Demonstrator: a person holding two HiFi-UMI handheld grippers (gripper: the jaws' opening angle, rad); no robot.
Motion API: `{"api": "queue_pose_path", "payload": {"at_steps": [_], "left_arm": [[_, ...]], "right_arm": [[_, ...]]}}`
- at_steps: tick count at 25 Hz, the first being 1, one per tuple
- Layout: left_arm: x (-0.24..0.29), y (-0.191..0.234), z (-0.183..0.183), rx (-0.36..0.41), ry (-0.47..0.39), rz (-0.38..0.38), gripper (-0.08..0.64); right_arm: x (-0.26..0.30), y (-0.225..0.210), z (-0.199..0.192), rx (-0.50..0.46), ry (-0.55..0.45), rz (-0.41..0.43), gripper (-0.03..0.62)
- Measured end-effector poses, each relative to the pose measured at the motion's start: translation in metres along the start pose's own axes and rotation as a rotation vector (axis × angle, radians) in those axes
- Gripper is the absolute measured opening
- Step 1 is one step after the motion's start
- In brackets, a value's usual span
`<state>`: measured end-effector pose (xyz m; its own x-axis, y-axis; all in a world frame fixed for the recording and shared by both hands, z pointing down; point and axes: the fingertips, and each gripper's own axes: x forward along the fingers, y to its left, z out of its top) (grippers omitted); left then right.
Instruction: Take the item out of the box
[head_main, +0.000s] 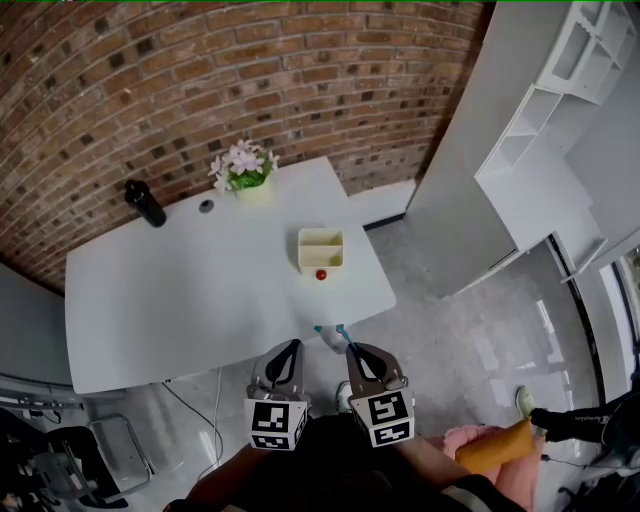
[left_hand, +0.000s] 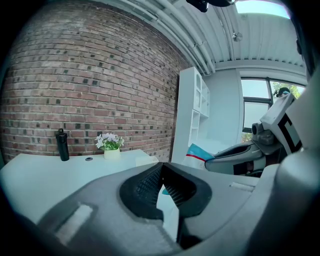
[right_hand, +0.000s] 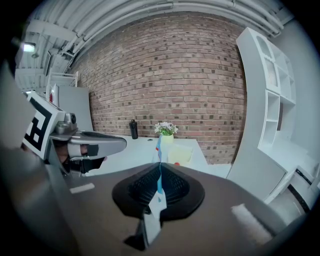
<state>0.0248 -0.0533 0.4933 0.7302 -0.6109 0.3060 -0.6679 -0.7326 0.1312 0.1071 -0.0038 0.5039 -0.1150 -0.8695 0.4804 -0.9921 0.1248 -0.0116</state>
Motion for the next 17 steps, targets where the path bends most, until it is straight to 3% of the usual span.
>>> {"api": "queue_pose_path", "payload": {"at_steps": [17], "left_arm": [[-0.0004, -0.0005, -0.0039, -0.004, -0.001, 0.000, 0.005]], "right_arm": [[-0.0001, 0.0002, -0.0030, 0.002, 0.001, -0.002, 0.002]]}}
